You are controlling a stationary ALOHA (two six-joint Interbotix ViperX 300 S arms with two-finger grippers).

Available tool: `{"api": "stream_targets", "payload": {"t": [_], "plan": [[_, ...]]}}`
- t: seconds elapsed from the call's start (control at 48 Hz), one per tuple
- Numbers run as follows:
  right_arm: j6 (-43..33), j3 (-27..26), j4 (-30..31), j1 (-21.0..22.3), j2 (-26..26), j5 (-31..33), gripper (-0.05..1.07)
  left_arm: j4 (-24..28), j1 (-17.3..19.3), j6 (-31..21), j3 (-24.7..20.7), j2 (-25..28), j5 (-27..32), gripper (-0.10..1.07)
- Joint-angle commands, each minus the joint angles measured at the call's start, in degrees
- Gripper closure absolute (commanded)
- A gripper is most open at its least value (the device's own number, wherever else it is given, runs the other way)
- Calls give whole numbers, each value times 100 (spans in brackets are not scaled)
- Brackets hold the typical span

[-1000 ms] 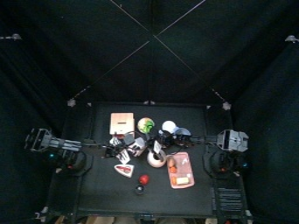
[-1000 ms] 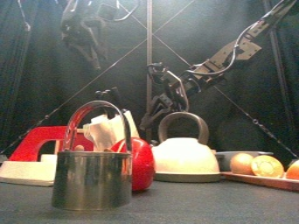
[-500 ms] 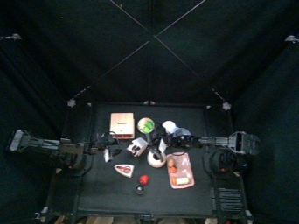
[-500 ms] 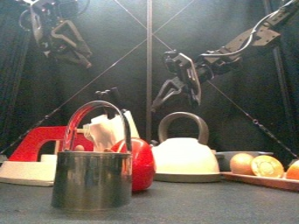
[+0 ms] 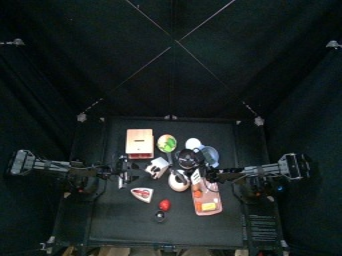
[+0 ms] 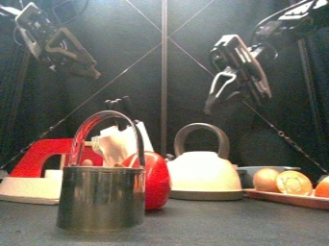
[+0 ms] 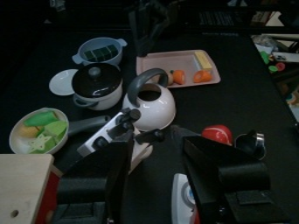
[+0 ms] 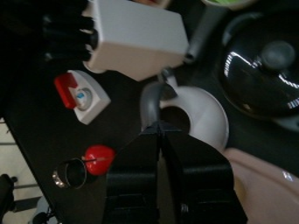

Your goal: Grab carrot top

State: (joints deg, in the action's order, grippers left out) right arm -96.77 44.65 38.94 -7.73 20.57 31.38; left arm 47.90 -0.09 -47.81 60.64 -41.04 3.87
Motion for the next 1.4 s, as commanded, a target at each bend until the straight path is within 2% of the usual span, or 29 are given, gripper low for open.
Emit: {"api": "stream_targets", "payload": {"t": [0.0,0.104,0.208,0.375,0.583,0.833,1.083,1.167,1.375], "plan": [[0,-114,-299,-308,237,659,69,0,18,0,-53,-9,-132,19],[-18,-88,-668,-606,272,1125,69,-88,-44,0,-9,-26,-255,19],[-9,-9,-984,-870,185,1301,69,-97,-70,0,35,-26,-439,19],[35,185,-1178,-1292,-9,1160,65,-123,-70,0,97,-26,-571,19],[0,527,-1125,-1740,-53,817,54,-132,-70,0,176,-26,-659,19],[18,633,-589,-1758,-264,563,34,-132,-35,0,255,-26,-659,19],[9,659,-123,-1696,-431,545,10,-211,-26,0,308,-26,-659,19],[9,694,-97,-1626,-545,492,6,-211,-26,0,316,-26,-659,19],[26,712,44,-1424,-879,141,6,-211,-26,0,325,-26,-659,19]]}}
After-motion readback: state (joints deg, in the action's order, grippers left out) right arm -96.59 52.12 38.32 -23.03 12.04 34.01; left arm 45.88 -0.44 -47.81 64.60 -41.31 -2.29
